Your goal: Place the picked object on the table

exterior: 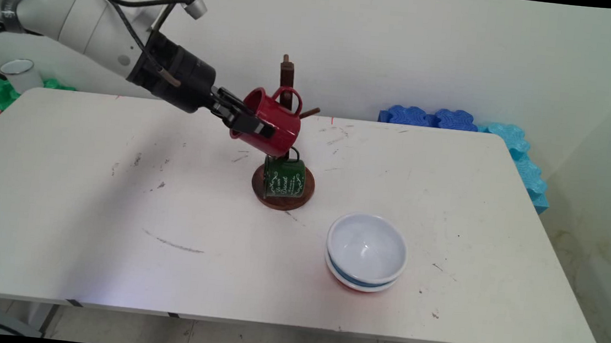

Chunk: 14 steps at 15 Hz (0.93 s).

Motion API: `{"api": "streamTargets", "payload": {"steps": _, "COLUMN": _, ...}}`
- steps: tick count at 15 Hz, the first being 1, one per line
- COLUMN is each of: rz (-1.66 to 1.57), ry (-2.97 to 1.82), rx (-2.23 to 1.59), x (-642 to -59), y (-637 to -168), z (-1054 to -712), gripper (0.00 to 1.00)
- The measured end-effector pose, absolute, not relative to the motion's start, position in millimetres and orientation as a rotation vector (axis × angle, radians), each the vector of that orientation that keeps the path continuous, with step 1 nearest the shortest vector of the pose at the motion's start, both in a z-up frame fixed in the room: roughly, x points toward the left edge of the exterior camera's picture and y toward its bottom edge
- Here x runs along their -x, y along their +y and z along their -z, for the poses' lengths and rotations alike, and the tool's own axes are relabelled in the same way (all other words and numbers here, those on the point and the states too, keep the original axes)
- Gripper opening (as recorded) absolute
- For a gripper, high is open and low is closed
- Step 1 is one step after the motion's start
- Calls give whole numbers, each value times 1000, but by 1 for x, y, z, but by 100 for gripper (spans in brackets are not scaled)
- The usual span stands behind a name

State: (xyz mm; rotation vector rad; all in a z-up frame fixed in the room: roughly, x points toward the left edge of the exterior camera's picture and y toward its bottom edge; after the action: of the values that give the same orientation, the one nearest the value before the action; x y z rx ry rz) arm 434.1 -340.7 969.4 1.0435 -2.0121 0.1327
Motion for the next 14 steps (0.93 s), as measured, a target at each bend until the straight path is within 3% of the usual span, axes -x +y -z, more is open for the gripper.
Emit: {"api": "streamTargets", "payload": {"steps": 14, "rz": -100, "ry": -2005, "rx": -1028, "x": -427, "y": -332, "z": -981, "gripper": 0}}
